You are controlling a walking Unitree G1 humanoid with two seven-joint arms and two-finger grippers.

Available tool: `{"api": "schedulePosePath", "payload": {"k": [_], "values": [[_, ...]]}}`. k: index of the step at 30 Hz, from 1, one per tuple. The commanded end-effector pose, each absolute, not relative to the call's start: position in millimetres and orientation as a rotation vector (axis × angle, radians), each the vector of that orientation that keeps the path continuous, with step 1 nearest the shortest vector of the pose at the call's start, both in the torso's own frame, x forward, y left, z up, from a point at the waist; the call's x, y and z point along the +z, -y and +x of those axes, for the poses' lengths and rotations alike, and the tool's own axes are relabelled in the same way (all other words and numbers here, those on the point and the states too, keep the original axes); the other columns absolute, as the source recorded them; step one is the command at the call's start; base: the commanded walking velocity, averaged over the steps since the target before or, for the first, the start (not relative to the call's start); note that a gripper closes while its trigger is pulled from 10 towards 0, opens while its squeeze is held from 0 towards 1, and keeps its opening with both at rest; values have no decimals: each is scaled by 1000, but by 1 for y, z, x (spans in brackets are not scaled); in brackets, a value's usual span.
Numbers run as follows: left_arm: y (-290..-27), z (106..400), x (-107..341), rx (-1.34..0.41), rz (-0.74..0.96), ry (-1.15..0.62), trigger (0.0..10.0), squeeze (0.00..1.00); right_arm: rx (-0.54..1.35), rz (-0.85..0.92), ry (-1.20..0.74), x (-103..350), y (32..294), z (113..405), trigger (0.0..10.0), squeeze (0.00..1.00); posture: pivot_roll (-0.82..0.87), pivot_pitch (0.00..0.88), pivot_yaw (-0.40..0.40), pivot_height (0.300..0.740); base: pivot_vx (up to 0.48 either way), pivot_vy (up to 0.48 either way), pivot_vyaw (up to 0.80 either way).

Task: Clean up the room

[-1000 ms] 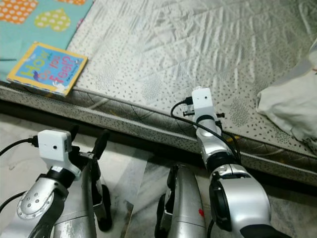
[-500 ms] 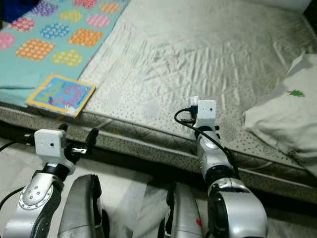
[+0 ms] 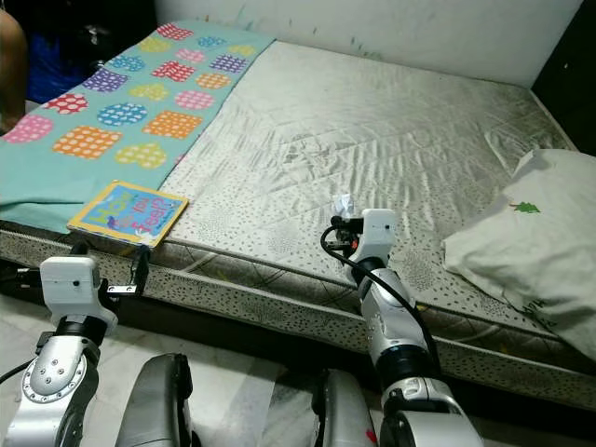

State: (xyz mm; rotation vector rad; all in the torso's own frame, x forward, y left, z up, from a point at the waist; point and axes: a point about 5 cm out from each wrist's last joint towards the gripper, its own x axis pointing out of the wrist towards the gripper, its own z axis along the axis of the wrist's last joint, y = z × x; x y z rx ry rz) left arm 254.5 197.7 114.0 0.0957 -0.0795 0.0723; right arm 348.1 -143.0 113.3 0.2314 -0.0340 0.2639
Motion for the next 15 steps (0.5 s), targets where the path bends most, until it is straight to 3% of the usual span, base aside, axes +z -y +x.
{"api": "schedulePosePath", "payload": {"k": [1,15], "values": [[-193,258,115,57,87,94,10000,0,287,238,76,125,142,349,10000,0,85,0,-85,555,0,0,0],[-195,267,126,80,78,113,10000,0,293,261,117,149,138,352,10000,0,92,0,-79,653,0,0,0]]}}
